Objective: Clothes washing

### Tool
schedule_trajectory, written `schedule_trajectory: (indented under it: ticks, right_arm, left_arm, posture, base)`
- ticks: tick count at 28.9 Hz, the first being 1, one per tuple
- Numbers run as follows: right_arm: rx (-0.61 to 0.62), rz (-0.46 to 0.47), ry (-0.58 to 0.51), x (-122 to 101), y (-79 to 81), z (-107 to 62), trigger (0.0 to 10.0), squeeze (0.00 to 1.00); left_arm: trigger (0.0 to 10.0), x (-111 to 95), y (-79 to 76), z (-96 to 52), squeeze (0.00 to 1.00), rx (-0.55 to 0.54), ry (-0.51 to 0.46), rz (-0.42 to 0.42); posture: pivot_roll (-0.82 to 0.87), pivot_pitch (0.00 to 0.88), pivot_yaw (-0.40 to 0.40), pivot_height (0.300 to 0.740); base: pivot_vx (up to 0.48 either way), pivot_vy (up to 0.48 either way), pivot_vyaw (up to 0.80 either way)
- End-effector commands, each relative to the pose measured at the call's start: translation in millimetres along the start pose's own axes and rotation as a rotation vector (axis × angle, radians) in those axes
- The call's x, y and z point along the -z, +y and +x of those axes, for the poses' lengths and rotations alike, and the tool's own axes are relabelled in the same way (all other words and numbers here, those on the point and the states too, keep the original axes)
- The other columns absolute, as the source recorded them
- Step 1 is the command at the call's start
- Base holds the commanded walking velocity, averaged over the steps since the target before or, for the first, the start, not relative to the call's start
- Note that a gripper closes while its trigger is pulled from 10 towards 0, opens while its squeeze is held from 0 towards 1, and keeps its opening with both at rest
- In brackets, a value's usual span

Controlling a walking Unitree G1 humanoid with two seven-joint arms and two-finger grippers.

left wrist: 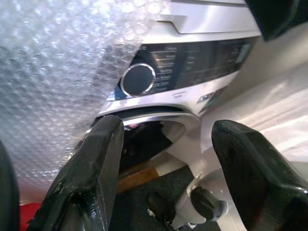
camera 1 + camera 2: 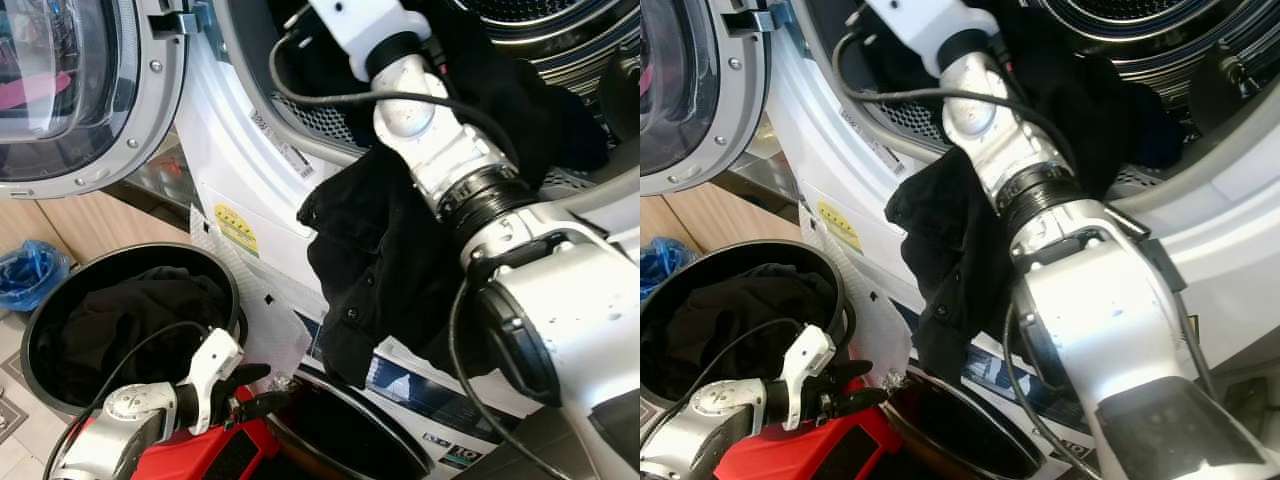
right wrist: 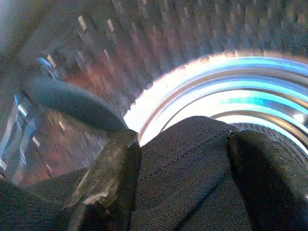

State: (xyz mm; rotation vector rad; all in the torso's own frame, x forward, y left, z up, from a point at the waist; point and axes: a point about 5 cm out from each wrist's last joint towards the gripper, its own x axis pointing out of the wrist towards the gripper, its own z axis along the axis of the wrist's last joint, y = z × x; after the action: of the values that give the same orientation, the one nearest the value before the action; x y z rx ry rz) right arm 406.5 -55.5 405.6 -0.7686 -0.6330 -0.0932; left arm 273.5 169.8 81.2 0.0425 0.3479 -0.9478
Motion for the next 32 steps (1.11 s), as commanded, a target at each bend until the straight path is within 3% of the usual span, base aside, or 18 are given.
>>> schedule_trajectory:
  ticks: [1, 6, 9, 12, 13, 14, 18, 22, 24, 32]
  right_arm:
    - [0.039, -0.024, 0.078, 12.5, -7.9, 0.2, 10.0, 0.0]
    - [0.011, -0.095, 0.209, 40.4, -3.4, -8.0, 10.0, 0.0]
    - [0.03, -0.065, 0.274, 54.1, -7.9, -11.4, 10.0, 0.0]
    - [0.027, 0.076, 0.343, 64.0, -9.1, -14.2, 10.0, 0.0]
    - [0.018, 0.155, 0.362, 65.5, -7.6, -14.8, 10.0, 0.0]
    - [-0.006, 0.344, 0.397, 67.1, -3.7, -15.8, 10.0, 0.0]
    - [-0.014, 0.565, 0.419, 66.5, -4.3, -14.8, 10.0, 0.0]
    - [0.004, 0.687, 0.408, 65.5, -12.4, -12.0, 10.0, 0.0]
    - [0.002, 0.799, 0.364, 60.1, -21.0, -7.6, 10.0, 0.0]
    - [0.02, 0.863, 0.233, 50.0, -49.7, 1.0, 10.0, 0.0]
  left_arm:
    - [10.0, 2.8, 1.5, 1.3, 0.0, -0.021, 0.01, 0.012]
    - [10.0, 2.3, -0.5, 5.6, 0.0, -0.022, -0.009, 0.012]
    - [10.0, 4.6, -0.9, 6.9, 0.0, -0.024, 0.0, 0.019]
    - [10.0, 6.5, -1.5, 7.7, 0.0, -0.023, 0.006, 0.014]
    - [10.0, 7.2, -1.8, 8.1, 0.0, -0.022, 0.007, 0.014]
    - [10.0, 8.1, -2.6, 9.1, 0.0, -0.018, 0.007, 0.011]
    - [10.0, 7.6, -2.9, 10.8, 0.0, -0.018, 0.0, 0.007]
    - [10.0, 6.9, -2.8, 12.0, 0.0, -0.025, -0.009, 0.003]
    - [10.0, 6.6, -3.4, 12.4, 0.0, -0.025, -0.02, -0.006]
    - [10.0, 6.2, -5.2, 13.6, 0.0, -0.018, -0.037, -0.021]
  posture:
    - [0.22, 0.104, -0.071, 0.74]
    - [0.21, 0.096, -0.072, 0.74]
    - [0.22, 0.093, -0.072, 0.74]
    - [0.21, 0.091, -0.071, 0.74]
    - [0.21, 0.089, -0.069, 0.74]
    - [0.21, 0.089, -0.069, 0.74]
    - [0.2, 0.088, -0.069, 0.74]
    - [0.2, 0.095, -0.069, 0.74]
    - [0.19, 0.102, -0.067, 0.74]
    - [0.16, 0.118, -0.062, 0.74]
  base:
    - [0.0, 0.0, 0.0]
    - [0.0, 0.0, 0.0]
    - [0.0, 0.0, 0.0]
    - [0.0, 0.0, 0.0]
    - [0.0, 0.0, 0.0]
    - [0.0, 0.0, 0.0]
    - [0.0, 0.0, 0.0]
    - [0.0, 0.0, 0.0]
    - [0.0, 0.0, 0.0]
    - [0.0, 0.0, 0.0]
